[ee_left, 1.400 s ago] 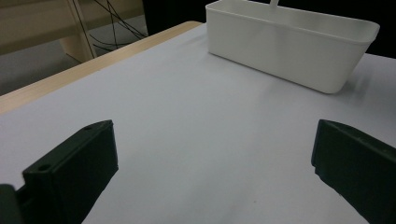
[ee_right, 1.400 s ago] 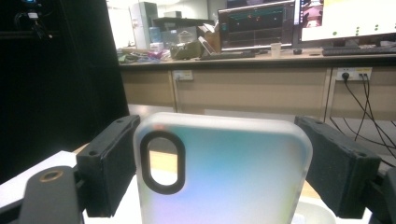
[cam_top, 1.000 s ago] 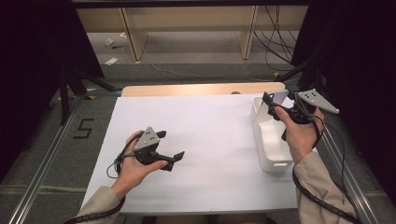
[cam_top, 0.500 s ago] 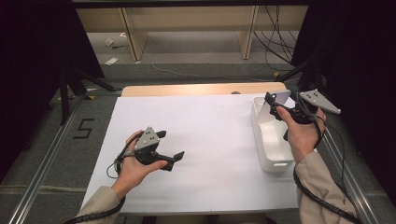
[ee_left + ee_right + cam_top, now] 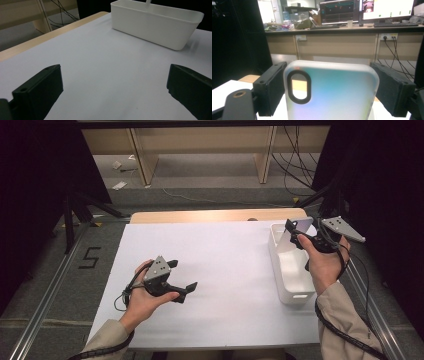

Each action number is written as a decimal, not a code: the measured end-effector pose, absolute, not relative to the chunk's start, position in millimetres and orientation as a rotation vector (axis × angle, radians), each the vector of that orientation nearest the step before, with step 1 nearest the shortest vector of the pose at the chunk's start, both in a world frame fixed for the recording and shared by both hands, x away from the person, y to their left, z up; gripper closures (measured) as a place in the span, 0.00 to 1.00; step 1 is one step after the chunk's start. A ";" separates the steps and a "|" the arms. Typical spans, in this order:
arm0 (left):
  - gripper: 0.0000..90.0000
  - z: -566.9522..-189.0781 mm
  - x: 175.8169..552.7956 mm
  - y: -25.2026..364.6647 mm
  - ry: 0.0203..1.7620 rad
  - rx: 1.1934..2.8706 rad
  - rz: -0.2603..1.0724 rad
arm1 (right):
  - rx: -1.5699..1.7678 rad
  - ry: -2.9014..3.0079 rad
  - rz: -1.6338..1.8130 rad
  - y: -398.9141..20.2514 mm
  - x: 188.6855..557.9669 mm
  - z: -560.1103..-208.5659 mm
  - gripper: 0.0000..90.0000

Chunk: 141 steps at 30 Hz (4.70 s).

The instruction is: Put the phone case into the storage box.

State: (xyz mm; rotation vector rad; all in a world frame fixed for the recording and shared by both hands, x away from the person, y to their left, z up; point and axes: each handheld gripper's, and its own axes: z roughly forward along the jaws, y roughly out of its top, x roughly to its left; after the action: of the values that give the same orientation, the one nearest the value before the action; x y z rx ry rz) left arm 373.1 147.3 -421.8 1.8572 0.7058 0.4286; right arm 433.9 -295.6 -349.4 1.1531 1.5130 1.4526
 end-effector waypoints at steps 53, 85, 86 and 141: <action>0.00 -421.8 373.5 147.7 0.708 1.855 0.432 | 1.204 1.502 1.394 -306.1 437.4 -356.2 0.20; 0.00 -423.5 373.0 147.9 0.706 1.858 0.427 | 1.222 1.523 1.349 -308.9 442.9 -367.0 0.20; 0.00 -423.6 373.0 148.0 0.706 1.858 0.426 | 1.224 1.525 1.348 -308.8 443.0 -367.4 0.20; 0.00 -422.5 372.6 148.5 0.702 1.850 0.424 | 1.245 1.562 1.301 -299.8 461.6 -375.0 0.20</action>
State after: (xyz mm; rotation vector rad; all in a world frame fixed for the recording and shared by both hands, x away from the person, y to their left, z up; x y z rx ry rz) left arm 372.6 148.5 -422.5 1.8502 0.7021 0.4236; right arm 461.6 -299.8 -375.0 1.2449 1.5622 1.3010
